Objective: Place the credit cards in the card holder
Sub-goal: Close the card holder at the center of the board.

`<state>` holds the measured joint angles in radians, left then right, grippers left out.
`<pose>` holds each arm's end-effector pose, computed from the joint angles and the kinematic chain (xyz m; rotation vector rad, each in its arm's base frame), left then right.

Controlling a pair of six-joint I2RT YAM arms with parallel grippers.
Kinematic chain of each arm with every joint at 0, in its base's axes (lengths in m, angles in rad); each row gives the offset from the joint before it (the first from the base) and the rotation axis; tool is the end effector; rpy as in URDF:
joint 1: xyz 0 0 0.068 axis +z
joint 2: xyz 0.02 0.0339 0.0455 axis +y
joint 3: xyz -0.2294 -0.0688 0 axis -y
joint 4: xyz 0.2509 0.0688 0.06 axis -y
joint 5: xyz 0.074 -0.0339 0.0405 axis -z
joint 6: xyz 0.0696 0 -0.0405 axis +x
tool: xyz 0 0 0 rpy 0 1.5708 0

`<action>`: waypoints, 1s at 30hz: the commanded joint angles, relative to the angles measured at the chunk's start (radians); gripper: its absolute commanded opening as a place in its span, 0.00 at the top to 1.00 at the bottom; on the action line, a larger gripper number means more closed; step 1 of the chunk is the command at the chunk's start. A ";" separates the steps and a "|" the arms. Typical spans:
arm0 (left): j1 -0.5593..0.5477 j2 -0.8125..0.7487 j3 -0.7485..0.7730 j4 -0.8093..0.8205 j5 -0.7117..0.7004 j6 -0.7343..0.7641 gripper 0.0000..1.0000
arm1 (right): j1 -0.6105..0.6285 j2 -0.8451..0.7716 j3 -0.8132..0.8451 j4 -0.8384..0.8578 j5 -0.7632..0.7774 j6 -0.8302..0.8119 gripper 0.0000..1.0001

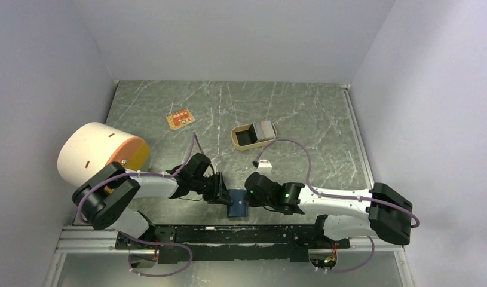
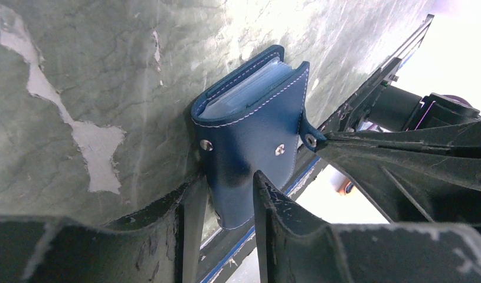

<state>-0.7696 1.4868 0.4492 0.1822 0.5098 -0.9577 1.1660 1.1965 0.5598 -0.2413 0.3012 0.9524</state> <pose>0.1691 -0.2111 0.0548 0.0085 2.7895 -1.2589 0.1227 0.2338 0.1180 -0.1295 2.4845 0.5973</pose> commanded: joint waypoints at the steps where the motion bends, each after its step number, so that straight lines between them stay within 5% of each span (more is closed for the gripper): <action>1: -0.010 0.013 0.004 0.044 0.016 0.008 0.60 | -0.001 0.026 -0.005 0.089 -0.053 -0.031 1.00; 30: -0.010 0.035 0.007 0.044 0.005 0.013 0.62 | 0.017 0.127 0.039 0.052 -0.085 -0.055 1.00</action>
<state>-0.7696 1.5036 0.4496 0.2024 0.5179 -0.9573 1.1706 1.2968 0.5747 -0.1654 0.2344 0.9073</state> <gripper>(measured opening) 0.377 0.009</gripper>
